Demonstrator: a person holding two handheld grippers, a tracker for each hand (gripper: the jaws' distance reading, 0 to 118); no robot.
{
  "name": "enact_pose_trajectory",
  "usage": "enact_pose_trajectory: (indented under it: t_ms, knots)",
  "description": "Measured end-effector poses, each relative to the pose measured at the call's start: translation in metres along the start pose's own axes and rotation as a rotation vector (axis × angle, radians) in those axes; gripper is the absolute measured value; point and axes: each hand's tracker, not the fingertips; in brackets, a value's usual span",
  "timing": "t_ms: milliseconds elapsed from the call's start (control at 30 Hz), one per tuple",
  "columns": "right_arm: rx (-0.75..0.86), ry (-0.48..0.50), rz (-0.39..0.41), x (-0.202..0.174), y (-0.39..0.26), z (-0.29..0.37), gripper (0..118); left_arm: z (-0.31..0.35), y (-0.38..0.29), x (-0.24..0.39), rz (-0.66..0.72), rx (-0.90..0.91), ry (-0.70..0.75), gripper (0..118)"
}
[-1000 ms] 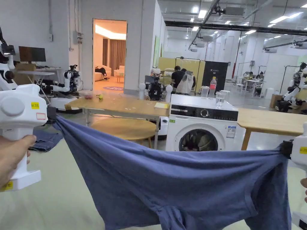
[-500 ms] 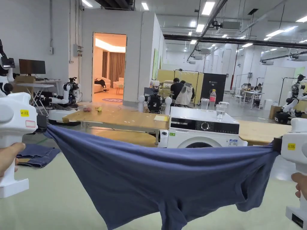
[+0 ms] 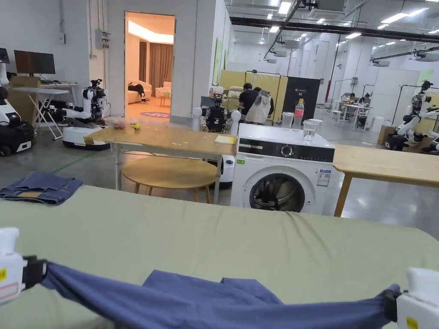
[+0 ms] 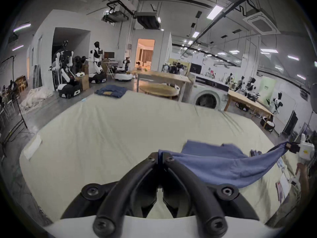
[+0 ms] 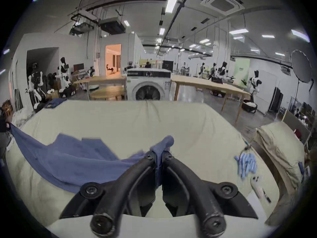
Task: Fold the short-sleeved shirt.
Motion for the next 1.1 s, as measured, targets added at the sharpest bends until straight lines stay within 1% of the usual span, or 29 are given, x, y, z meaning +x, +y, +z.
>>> enact_pose_trajectory:
  t_ms: [67,200,333,400,433,467,500,533,567,600,633,700,767,833,900,933,967,1000,1033,1067,1100]
  knots:
    - [-0.025,-0.012,-0.002,0.001,-0.029,0.007,2,0.007,-0.031,-0.005,0.018,-0.031,0.004,0]
    - [-0.076,-0.02,-0.03,0.007,-0.069,0.011,2,0.018,-0.081,-0.009,0.05,-0.086,0.019,0]
    - [-0.091,-0.028,-0.043,0.008,-0.092,0.009,3,0.014,-0.112,-0.01,0.04,-0.149,0.035,0]
    - [-0.08,-0.04,-0.028,0.005,-0.099,0.011,8,0.015,-0.12,-0.01,0.032,-0.163,0.042,0]
    - [-0.072,-0.043,-0.019,0.004,-0.1,0.012,19,0.016,-0.122,-0.009,0.032,-0.166,0.048,0]
    - [-0.052,-0.047,-0.006,-0.001,-0.101,0.018,32,0.017,-0.121,-0.008,0.029,-0.172,0.056,6]
    - [-0.021,-0.054,0.006,-0.004,-0.101,0.023,41,0.019,-0.12,-0.006,0.027,-0.172,0.059,20]
    - [0.002,-0.054,0.017,-0.007,-0.1,0.027,47,0.021,-0.119,-0.005,0.023,-0.169,0.06,34]
    - [0.035,-0.05,0.029,-0.011,-0.098,0.033,52,0.024,-0.117,-0.003,0.02,-0.161,0.056,39]
    - [0.071,-0.055,0.042,-0.018,-0.097,0.04,55,0.027,-0.115,0.003,0.01,-0.14,0.049,42]
    - [0.093,-0.058,0.054,-0.023,-0.096,0.045,55,0.03,-0.113,0.007,-0.012,-0.108,0.049,47]
    - [0.152,-0.047,0.061,-0.036,-0.093,0.056,55,0.035,-0.108,0.023,-0.067,-0.055,0.048,48]
    - [0.18,-0.019,0.058,-0.051,-0.092,0.064,55,0.04,-0.108,0.04,-0.097,0.0,0.009,48]
    - [0.207,0.004,0.025,-0.065,-0.092,0.07,55,0.041,-0.107,0.058,-0.104,0.033,-0.026,48]
    - [0.234,0.02,-0.003,-0.081,-0.092,0.075,53,0.035,-0.113,0.069,-0.122,0.082,-0.042,47]
    - [0.24,0.022,-0.01,-0.088,-0.093,0.077,39,0.034,-0.113,0.077,-0.135,0.098,-0.047,43]
    - [0.247,0.033,-0.023,-0.095,-0.093,0.078,19,0.033,-0.114,0.087,-0.157,0.115,-0.048,32]
    - [0.252,0.031,-0.026,-0.101,-0.095,0.078,2,0.032,-0.114,0.096,-0.177,0.13,-0.04,13]
    - [0.264,0.035,-0.039,-0.106,-0.096,0.079,0,0.03,-0.115,0.105,-0.196,0.142,-0.027,0]
    - [0.275,0.04,-0.055,-0.111,-0.096,0.079,0,0.028,-0.116,0.111,-0.199,0.148,-0.018,0]
    - [0.272,0.053,-0.067,-0.114,-0.095,0.079,0,0.026,-0.114,0.114,-0.192,0.139,-0.046,0]
